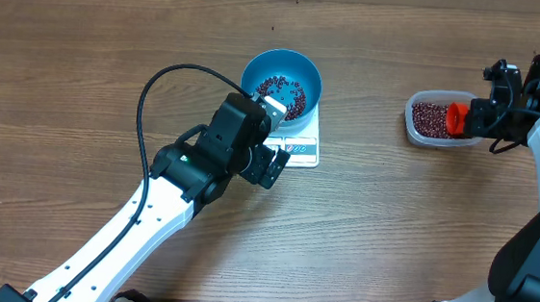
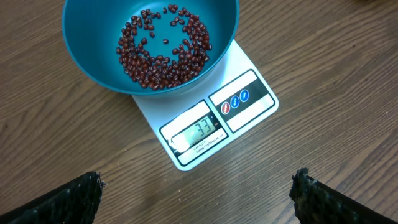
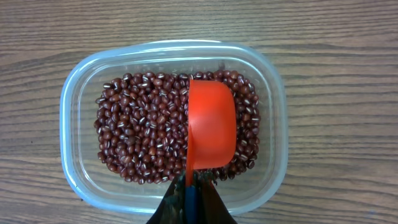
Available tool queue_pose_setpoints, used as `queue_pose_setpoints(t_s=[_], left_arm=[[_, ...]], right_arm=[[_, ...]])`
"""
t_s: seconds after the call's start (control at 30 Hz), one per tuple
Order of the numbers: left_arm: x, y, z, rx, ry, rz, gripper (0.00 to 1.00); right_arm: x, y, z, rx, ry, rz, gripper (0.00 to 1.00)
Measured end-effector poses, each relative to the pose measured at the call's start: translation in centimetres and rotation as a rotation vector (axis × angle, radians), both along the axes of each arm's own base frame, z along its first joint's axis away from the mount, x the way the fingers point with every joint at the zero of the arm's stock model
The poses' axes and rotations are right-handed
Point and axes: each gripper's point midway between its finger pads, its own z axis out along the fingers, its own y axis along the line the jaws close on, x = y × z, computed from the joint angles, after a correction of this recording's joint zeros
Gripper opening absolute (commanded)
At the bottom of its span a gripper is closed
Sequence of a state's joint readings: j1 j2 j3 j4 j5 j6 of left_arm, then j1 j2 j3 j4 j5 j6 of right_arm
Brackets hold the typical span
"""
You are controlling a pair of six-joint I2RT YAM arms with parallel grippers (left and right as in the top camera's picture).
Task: Scoop item into bowl and weigh 150g on scale
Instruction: 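Lower the red scoop into the bean tub with the right gripper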
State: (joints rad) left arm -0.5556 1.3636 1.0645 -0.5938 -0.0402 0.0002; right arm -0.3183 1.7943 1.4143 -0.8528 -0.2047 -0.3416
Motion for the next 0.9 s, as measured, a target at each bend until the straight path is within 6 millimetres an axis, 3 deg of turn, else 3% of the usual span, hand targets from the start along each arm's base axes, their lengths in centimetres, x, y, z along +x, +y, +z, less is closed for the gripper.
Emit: queue_pose_setpoints(t_s=[0.9], left_arm=[[0.0, 0.0, 0.0, 0.000, 0.000, 0.000, 1.00]], right_arm=[[-1.6, 2.1, -1.8, 0.104, 0.048, 0.031, 0.04]])
